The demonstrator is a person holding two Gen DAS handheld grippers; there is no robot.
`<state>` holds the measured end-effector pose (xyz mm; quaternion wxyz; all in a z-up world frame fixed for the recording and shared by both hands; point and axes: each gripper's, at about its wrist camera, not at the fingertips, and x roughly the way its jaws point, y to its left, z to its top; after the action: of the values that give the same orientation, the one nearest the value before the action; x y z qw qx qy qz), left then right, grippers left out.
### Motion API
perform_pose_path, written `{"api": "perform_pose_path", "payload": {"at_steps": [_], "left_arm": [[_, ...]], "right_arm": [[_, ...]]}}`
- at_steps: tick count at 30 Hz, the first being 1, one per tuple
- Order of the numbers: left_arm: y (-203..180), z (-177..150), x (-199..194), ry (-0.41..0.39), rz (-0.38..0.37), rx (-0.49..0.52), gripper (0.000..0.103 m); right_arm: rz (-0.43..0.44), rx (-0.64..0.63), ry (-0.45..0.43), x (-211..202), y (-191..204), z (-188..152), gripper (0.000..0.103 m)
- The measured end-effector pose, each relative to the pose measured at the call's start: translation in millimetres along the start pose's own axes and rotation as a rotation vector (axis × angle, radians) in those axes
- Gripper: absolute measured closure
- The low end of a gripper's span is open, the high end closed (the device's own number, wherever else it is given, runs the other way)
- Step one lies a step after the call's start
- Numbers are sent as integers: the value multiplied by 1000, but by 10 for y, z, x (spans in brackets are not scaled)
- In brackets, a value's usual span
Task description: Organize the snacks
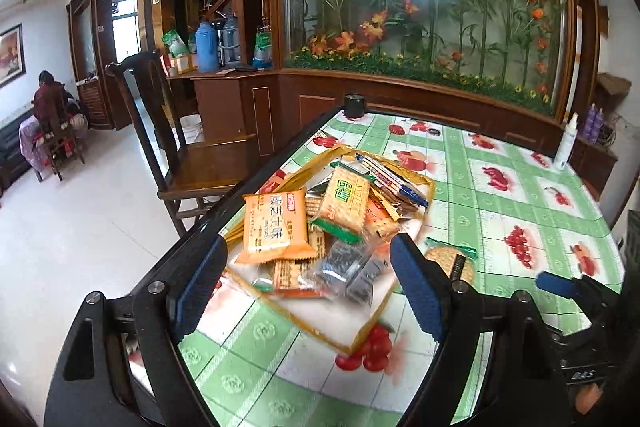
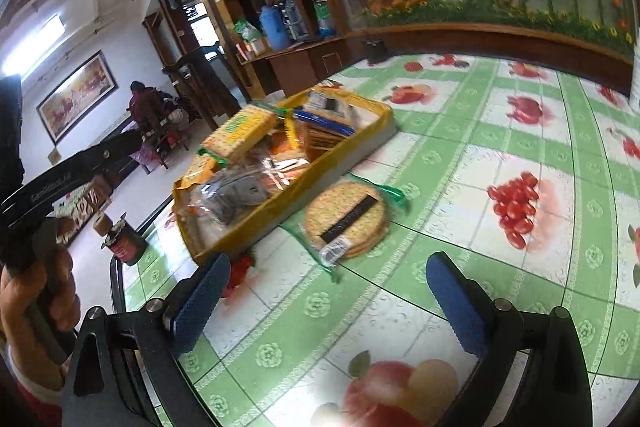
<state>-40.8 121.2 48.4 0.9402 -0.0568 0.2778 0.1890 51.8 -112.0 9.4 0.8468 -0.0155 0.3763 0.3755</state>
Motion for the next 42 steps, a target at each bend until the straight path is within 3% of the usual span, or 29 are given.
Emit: {"api": "perform_pose_path", "payload": {"at_steps": [8, 14, 21, 32, 42], "left_arm": [[197, -170, -273, -68, 33, -30, 19], [340, -217, -371, -84, 25, -75, 19], [405, -281, -464, -96, 29, -78, 19], [405, -446, -534, -70, 2, -56, 19], [419, -528, -480, -31, 77, -47, 19]], "right_arm": [[5, -208, -37, -22, 582, 94, 1], [-15, -392, -52, 44, 1016, 126, 1], [-57, -523, -68, 88, 1306, 133, 1], [-63, -565, -71, 94, 1411, 140, 0], [-47, -560, -73, 127, 1404, 174, 0]]}}
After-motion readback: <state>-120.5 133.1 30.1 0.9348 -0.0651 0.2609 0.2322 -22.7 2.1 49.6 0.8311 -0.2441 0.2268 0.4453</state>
